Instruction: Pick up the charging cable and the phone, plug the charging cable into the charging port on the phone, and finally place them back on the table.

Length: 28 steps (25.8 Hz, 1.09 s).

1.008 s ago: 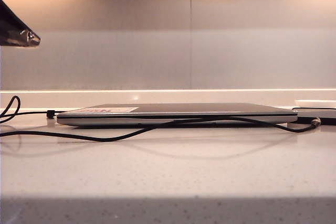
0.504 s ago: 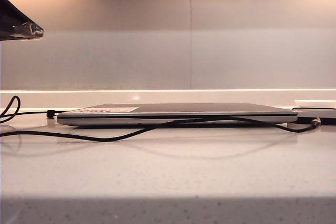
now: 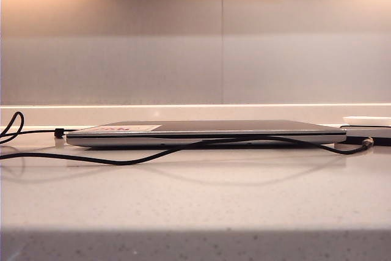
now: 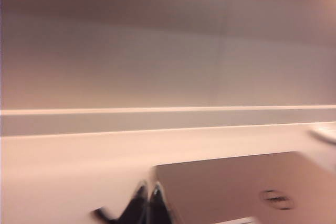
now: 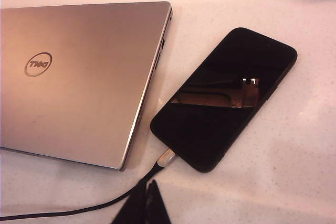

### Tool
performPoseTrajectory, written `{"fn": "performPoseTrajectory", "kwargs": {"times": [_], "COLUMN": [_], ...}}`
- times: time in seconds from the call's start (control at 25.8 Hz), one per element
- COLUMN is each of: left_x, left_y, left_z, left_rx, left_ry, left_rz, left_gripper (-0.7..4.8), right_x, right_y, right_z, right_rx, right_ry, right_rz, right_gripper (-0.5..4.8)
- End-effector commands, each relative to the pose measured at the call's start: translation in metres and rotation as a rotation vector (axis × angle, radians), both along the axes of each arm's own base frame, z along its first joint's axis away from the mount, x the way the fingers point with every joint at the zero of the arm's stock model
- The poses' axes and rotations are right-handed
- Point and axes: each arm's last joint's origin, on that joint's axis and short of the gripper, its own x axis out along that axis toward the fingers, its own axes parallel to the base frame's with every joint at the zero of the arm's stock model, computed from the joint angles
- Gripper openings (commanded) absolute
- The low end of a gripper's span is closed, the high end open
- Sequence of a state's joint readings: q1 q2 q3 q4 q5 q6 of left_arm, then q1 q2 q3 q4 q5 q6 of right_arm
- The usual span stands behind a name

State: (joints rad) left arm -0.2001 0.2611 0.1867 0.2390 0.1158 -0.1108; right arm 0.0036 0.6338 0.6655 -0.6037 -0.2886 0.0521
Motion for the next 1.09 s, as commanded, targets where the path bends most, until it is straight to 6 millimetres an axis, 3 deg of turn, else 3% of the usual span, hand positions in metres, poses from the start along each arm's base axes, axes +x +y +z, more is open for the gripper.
{"fn": "performPoseTrajectory", "kwargs": {"times": [0.04, 0.47, 1.09], "left_x": [-0.003, -0.008, -0.009], "left_y": [0.01, 0.022, 0.022], "left_z": [-0.012, -0.053, -0.057], "left_rx": [0.008, 0.017, 0.082], "left_ry": [0.007, 0.056, 0.088], "left_rz": [0.088, 0.207, 0.211], "left_gripper": [-0.06, -0.06, -0.06], "right_x": [0.0, 0.0, 0.0], "right_y": [0.0, 0.0, 0.0], "right_z": [0.003, 0.003, 0.003], "right_rx": [0.001, 0.002, 0.002], "right_ry": [-0.018, -0.018, -0.018], "right_rz": [0.001, 0.001, 0.001], "right_gripper": [-0.05, -0.05, -0.05]}}
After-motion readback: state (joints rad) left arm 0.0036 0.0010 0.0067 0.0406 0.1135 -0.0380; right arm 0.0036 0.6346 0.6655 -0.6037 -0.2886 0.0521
